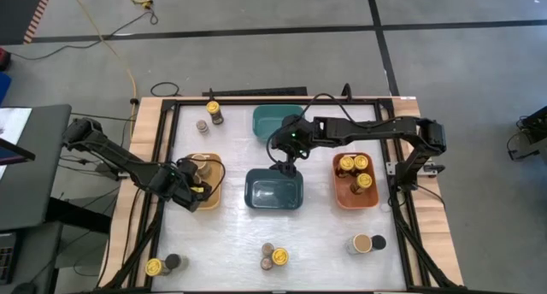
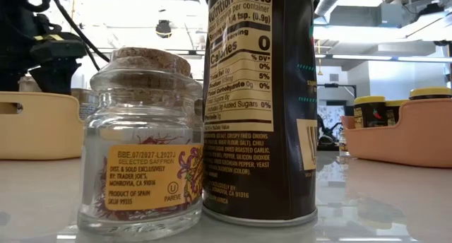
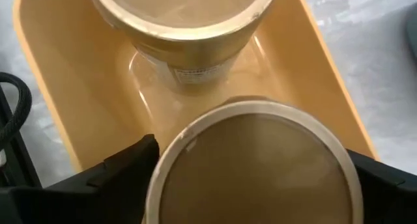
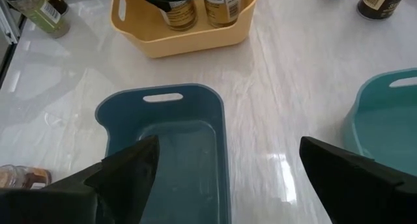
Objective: Sort spices by type
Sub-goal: Put the gold seasoning bottle into the yellow bin, then put the yellow seasoning bottle into the orange bin
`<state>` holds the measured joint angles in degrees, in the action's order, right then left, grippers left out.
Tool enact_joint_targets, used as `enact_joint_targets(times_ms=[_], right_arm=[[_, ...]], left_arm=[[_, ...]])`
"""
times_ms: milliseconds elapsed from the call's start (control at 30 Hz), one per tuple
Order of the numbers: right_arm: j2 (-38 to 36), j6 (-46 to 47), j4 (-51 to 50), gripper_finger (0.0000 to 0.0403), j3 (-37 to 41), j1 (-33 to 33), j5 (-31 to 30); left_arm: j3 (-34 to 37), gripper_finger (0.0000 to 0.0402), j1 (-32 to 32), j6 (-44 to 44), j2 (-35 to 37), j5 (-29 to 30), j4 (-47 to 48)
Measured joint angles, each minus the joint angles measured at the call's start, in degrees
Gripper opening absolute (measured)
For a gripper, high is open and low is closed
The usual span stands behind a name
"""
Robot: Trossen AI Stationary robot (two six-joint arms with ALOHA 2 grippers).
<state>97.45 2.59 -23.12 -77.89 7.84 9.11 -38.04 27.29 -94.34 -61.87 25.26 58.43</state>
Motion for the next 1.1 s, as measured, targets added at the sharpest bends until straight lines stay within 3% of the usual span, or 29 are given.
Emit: enact_joint_targets(times_ms=[533,967,1100], right_arm=[[0.0,0.85,0.03,0.0398,0.0,0.01,0.0],[0.02,2.07,0.07,0.0398,0.0,0.15,0.0],[0.02,2.1,0.07,0.0398,0.0,0.15,0.0]], left_arm=[[-7.34,0.0359,0.0,0.85,0.02,0.2,6.59],[-18.32,0.0359,0.0,3.33,0.06,1.92,22.73],[-19.85,0.0359,0.0,8.8,0.07,1.94,24.13]])
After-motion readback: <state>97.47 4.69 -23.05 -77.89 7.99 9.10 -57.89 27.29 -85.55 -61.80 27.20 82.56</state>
